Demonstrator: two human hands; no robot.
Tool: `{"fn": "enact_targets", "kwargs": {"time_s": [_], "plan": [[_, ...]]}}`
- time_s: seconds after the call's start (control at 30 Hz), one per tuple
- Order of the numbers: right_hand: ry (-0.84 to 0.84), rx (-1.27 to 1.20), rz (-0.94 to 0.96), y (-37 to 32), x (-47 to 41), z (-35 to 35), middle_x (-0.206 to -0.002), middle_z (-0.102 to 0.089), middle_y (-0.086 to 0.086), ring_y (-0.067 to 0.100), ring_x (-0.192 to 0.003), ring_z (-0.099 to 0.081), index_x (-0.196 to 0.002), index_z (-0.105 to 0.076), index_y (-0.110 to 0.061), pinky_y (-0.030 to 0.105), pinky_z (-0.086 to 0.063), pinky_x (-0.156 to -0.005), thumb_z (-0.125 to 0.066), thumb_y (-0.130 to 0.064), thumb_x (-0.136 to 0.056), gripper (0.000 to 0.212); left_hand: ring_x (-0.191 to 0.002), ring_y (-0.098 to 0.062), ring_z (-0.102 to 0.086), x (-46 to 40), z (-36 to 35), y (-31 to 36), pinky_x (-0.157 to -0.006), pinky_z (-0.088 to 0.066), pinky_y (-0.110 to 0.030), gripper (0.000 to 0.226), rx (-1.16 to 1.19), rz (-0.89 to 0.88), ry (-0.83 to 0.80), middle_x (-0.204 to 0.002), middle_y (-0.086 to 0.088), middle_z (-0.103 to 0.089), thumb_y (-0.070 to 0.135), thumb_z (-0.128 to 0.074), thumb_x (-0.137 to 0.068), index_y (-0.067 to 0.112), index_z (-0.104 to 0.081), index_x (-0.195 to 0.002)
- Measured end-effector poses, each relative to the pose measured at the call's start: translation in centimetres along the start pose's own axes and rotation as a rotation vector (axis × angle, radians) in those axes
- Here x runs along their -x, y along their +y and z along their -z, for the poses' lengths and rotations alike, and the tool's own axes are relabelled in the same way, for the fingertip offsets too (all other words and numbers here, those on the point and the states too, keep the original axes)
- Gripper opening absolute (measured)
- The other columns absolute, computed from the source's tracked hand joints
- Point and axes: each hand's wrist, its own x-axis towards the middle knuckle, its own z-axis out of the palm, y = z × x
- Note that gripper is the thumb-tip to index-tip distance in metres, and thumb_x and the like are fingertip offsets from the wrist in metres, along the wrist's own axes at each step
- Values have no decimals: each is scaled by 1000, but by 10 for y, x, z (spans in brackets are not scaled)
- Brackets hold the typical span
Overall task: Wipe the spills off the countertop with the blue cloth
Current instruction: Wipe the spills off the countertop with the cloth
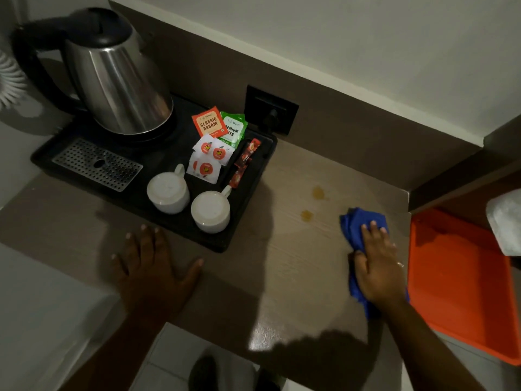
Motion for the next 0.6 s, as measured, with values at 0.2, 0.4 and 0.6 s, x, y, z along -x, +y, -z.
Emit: {"fn": "enact_targets", "kwargs": {"time_s": [0.2,0.4,0.6], "plan": [[60,51,-376,-47,-119,0,-160,-11,13,33,-146,-7,-150,-16,-10,53,-9,-117,-32,-35,-94,63,-151,-40,-10,-7,-11,-6,-118,-10,-63,117,-38,5,-8,-165,-17,-14,88,-18,-68,11,-15,-156],[-121,33,289,-55,-52,-9,-158,-18,0,21,-146,-14,-148,-18,-27,42,-8,-117,-31,-41,-86,65,-152,-37,-5,-8,-12,-9,-119,-12,-62,119,-74,8,-25,-166,-14,-9,91,-12,-68,13,-12,-157],[45,66,-118,-8,-93,8,-158,-18,14,32,-146,-12,-149,-23,-13,49,-10,-117,-28,-38,-87,67,-152,-37,-9,-6,-10,-8,-119,-12,-61,114,-75,12,-14,-165,-15,-14,89,-18,-71,13,-17,-156]]}}
